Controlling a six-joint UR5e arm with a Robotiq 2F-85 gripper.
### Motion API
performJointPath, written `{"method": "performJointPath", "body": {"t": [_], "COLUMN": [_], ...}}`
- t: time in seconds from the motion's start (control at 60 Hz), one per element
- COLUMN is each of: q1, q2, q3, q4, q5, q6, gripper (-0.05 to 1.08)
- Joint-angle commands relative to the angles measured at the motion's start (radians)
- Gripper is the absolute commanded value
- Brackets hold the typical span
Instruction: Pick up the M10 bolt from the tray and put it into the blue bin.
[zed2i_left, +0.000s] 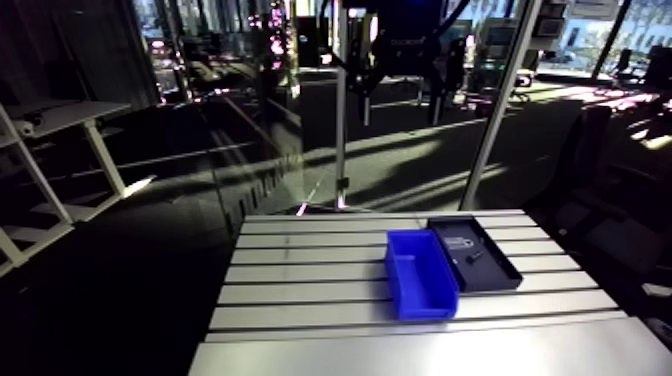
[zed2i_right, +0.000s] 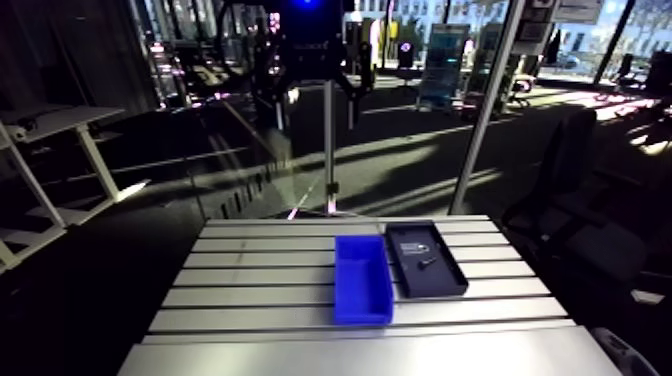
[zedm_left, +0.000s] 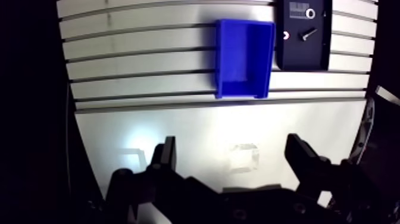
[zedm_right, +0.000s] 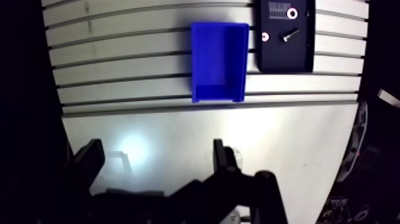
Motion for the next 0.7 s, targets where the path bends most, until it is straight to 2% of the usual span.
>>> {"method": "performJointPath", "body": {"t": [0.017, 0.7], "q1": [0.005, 0.005], "q2": [0.029, 0.029], "q3": [-0.086, -0.086], "q4": [-0.071, -0.071], "q5": [0.018, 0.018], "q6": [0.141, 0.141], "gripper": [0.01, 0.01]}}
